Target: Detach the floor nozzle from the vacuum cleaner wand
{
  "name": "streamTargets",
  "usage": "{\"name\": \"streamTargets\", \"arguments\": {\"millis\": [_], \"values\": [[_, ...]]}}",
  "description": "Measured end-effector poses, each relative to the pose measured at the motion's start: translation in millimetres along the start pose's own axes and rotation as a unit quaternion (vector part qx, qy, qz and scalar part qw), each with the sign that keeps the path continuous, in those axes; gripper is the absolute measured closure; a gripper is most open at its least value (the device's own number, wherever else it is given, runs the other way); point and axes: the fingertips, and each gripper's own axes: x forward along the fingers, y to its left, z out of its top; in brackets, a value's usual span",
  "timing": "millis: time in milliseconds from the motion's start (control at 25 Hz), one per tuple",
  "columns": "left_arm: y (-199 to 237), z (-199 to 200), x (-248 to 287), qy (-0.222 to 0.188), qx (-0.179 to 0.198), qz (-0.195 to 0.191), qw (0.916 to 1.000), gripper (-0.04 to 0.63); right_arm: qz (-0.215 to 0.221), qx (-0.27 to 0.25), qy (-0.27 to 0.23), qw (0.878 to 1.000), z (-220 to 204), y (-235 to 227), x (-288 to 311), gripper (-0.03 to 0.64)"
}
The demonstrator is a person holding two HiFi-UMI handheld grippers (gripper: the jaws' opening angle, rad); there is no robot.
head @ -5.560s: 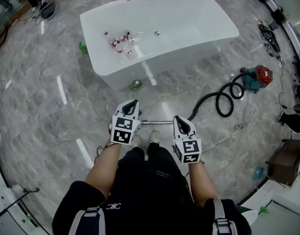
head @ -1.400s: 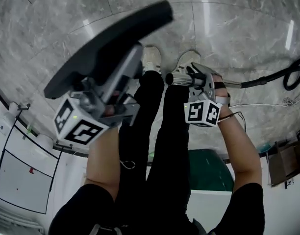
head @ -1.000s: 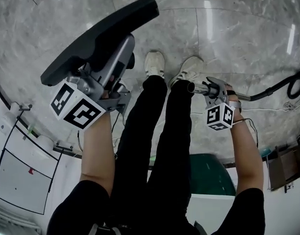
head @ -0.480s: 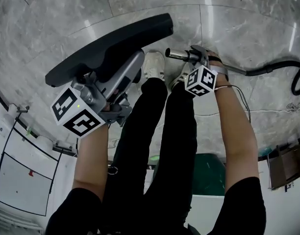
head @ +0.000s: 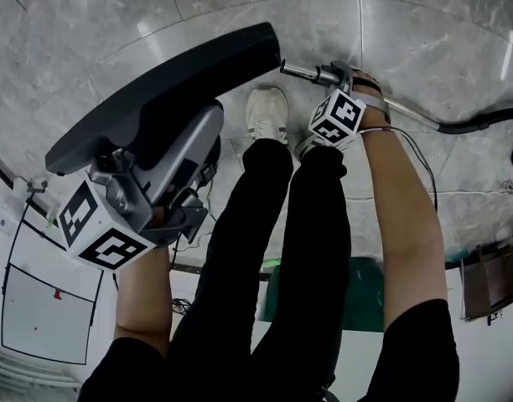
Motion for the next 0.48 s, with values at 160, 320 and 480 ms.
{"name": "streamTargets", "arguments": {"millis": [160, 320, 480], "values": [[5.1, -15.5, 2.3, 0.032, 0.03, 0.019, 0.9988, 0.482, -0.004, 0.002, 0.004, 1.0, 2.1, -4.0, 9.3, 0.517], [-0.3, -12.6, 9.9, 0.038, 0.017, 0.02, 0.9989, 0.482, 0.023, 0.03, 0.013, 0.999, -4.0, -3.9, 18.4, 0.464], [-17.9, -2.4, 12.3, 0.03, 0.029, 0.006, 0.9991, 0.482, 0.038, 0.048, 0.037, 0.997, -16.5, -1.8, 21.9, 0.331]]}}
